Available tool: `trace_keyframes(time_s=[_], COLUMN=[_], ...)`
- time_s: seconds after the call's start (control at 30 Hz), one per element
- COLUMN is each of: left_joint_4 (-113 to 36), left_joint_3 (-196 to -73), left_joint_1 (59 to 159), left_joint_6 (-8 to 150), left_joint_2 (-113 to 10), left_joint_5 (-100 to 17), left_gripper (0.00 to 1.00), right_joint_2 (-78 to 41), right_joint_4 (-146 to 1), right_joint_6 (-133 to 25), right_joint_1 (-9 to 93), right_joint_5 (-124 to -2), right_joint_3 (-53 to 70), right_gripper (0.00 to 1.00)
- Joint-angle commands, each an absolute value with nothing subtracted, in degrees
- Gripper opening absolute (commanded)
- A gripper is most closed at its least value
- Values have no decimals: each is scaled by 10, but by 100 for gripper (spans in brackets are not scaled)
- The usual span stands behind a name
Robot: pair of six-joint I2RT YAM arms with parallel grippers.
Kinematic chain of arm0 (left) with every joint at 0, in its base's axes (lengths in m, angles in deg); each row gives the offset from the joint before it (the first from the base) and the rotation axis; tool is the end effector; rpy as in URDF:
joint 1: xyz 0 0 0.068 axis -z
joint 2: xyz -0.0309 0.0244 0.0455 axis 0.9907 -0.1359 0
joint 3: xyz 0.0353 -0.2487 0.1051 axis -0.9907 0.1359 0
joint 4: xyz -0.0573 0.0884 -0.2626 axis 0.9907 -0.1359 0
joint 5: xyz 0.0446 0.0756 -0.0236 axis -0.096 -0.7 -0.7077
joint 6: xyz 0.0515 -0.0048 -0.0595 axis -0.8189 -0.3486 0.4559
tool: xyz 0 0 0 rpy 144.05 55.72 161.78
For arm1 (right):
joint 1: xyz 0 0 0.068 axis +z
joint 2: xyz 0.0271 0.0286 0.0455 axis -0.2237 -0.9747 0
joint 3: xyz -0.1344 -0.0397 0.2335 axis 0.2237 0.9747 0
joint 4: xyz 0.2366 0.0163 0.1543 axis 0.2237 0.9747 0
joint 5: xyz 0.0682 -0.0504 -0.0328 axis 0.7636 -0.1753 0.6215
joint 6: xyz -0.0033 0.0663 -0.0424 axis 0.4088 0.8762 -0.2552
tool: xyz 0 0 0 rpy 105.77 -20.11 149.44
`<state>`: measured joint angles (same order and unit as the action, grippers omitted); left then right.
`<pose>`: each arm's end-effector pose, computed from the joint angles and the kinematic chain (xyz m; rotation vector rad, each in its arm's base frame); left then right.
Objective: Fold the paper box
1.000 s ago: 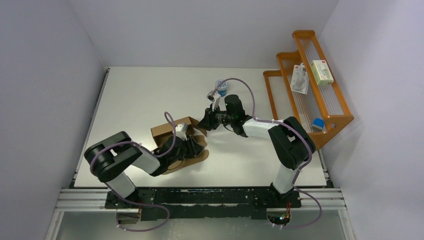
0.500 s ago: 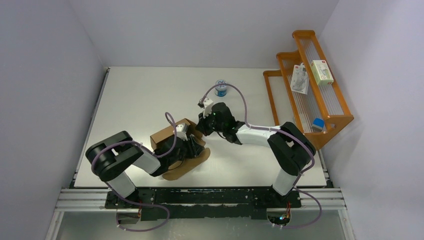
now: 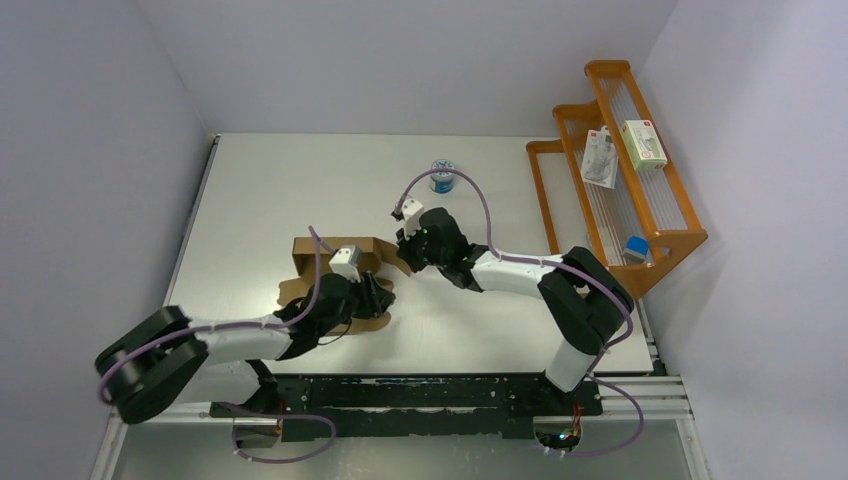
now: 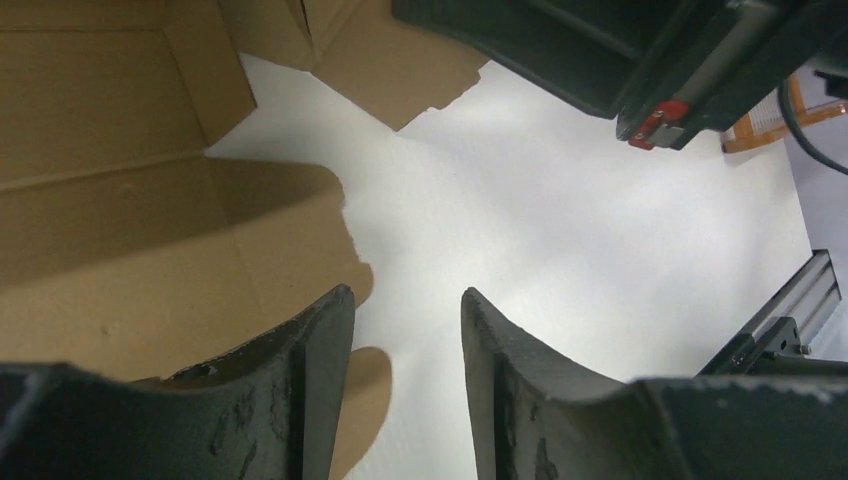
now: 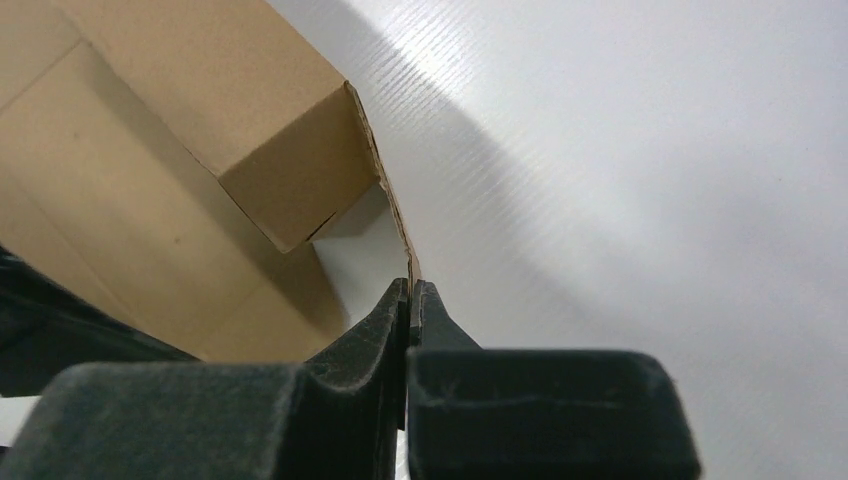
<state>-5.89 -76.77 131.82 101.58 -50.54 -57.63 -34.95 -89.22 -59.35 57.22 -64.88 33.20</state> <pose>0.1776 -0.1947 0.1078 0.0401 2.1106 -0.8743 0.2834 0.2867 0.1500 -0.8477 1.9822 0.5849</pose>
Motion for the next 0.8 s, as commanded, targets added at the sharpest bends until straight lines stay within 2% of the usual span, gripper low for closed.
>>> trace_keyframes(time_s=[0.0,0.1,0.23,0.5,0.77], left_joint_4=[-217,-276,-346,-342,-279], left_joint_3=[-765,-763,-784,-833,-804], left_joint_1=[1320,1318,1285,1246,1248], left_joint_6=[996,993,1011,1021,1032], left_joint_2=[-416,-375,-393,-501,-511], left_joint_5=[-638,-703,-766,-725,-626], left_gripper=[50,51,49,46,41], right_joint_2=[-338,-339,-340,-336,-325], right_joint_4=[-873,-873,-871,-867,-839], right_joint_6=[-629,-632,-635,-633,-577], right_joint_1=[581,582,583,583,583], right_joint_5=[-666,-665,-660,-658,-670], right_joint_3=[317,316,314,314,297], right_gripper=[0,0,0,0,0])
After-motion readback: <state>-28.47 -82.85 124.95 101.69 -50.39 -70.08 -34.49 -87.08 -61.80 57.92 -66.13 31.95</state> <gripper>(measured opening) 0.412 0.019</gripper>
